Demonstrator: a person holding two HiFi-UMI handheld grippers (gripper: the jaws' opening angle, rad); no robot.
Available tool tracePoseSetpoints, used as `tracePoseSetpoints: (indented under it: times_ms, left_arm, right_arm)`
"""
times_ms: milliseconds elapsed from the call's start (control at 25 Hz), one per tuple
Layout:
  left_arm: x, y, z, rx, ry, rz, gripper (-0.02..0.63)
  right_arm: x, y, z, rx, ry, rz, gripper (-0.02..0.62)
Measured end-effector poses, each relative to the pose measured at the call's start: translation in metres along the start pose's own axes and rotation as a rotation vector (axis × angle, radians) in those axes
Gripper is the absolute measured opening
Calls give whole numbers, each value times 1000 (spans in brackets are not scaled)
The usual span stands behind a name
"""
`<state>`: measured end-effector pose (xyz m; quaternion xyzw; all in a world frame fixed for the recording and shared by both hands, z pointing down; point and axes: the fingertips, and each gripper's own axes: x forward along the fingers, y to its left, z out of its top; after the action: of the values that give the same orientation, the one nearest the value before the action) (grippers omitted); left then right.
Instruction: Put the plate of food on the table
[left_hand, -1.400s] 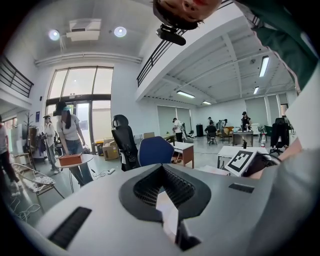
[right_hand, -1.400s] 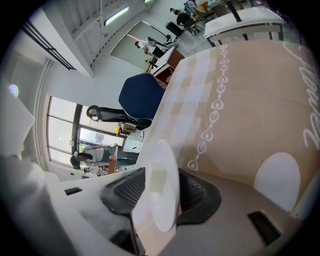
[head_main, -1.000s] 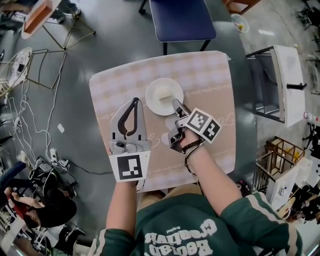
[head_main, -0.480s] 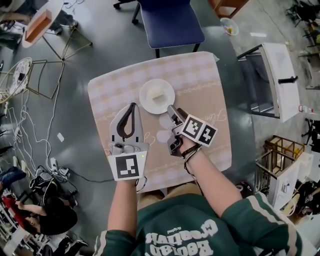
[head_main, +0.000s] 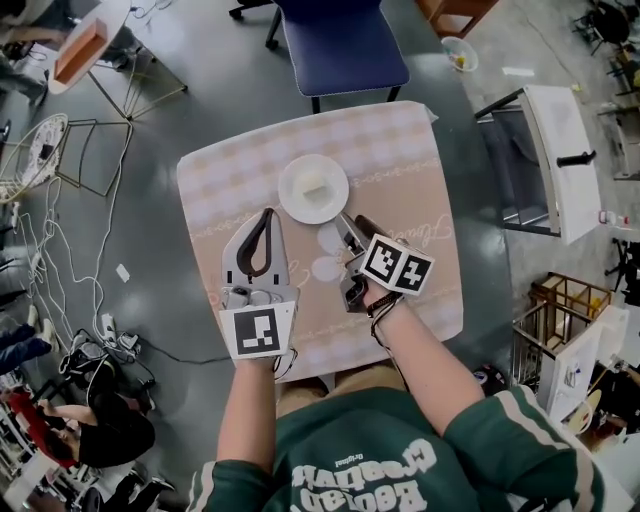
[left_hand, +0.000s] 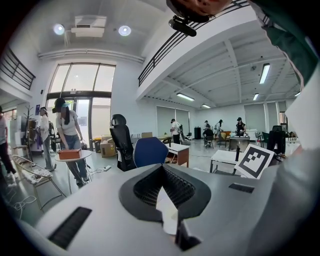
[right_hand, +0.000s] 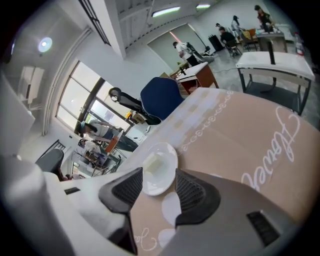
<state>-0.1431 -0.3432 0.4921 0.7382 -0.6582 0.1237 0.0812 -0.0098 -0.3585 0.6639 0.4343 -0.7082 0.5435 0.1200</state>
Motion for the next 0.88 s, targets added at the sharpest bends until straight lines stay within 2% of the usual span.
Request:
tracePoseSetpoints:
  times_ms: [80,360,480,640,880]
  left_arm:
    - [-1,1,0,3,3,4,9]
    - [-11,0,2,6,10,11,9]
    - [-19,-3,2,6,8,-4,9]
    - [-35,-6,1,10,6,-25,9]
    - [-62,-8,0,22,35,-27,9]
  right_arm:
    - [-1,7,5,-84,-9,18,191]
    - [-16,32,21,-313,-60,46,24]
    - [-27,48,23,-413,-82,81,15]
    - [-47,68,22,-587,-133,88,14]
    - [-74,98,9,-658,-171,140,14]
